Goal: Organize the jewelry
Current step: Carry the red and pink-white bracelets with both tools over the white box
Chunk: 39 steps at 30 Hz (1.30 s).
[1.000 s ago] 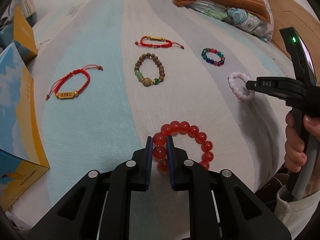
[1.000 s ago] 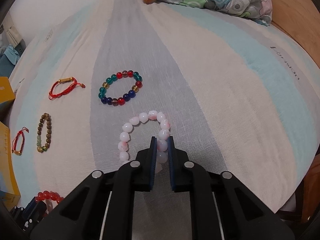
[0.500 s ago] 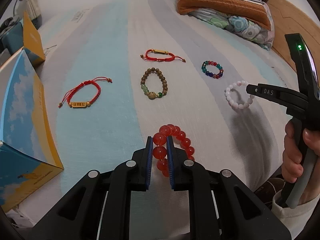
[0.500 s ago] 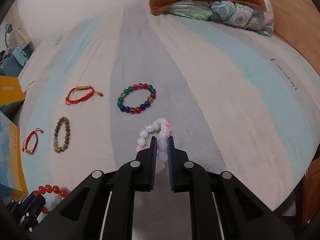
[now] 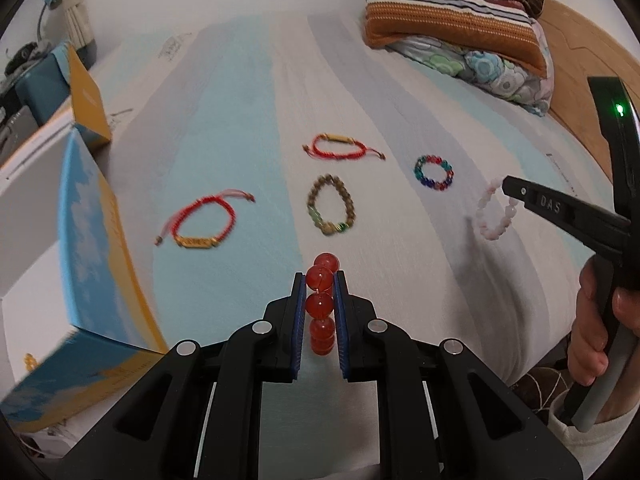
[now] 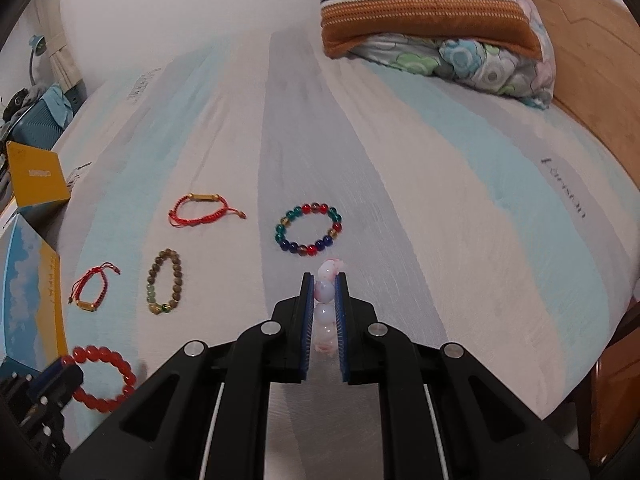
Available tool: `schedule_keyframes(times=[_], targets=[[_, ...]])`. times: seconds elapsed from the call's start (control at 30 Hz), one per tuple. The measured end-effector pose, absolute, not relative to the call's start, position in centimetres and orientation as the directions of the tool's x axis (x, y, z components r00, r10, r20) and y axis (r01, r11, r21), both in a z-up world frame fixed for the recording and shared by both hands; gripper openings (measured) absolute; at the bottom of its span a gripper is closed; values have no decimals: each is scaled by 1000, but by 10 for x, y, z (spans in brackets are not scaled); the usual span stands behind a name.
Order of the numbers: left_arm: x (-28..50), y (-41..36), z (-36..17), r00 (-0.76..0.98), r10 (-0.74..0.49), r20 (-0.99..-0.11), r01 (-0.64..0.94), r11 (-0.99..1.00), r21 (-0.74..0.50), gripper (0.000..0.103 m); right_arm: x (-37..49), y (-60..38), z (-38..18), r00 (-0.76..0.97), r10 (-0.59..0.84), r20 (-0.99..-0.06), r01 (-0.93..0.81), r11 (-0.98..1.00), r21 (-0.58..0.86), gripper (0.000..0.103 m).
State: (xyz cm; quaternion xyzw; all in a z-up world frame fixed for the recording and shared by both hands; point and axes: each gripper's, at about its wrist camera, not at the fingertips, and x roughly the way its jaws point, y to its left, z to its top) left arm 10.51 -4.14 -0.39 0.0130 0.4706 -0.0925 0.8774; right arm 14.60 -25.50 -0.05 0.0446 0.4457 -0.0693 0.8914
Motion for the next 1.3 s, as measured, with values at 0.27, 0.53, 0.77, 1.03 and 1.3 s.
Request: schedule_keyframes(times=[0.27, 0.53, 0.77, 1.03, 1.3], targets=[[106, -23, 21, 573, -127, -810, 149, 988, -49, 13, 143, -232, 21, 607, -69, -792, 124, 992, 9, 10], [102, 4, 50, 610, -109, -785, 118, 992, -46, 13, 142, -196, 42, 628, -47, -777, 67, 998, -5, 10], [93, 32, 75, 647, -79, -758, 81, 996, -35, 13, 142, -154, 64, 655, -16, -756, 10, 1000, -12, 10], [79, 85, 96, 679, -30, -734, -4, 999, -44, 13, 135, -94, 90, 690, 50, -722, -91, 996, -18, 10], [60, 147, 112, 693, 36, -720, -99, 994, -47, 13, 124, -21, 112, 706, 120, -698, -195, 980, -29, 10]])
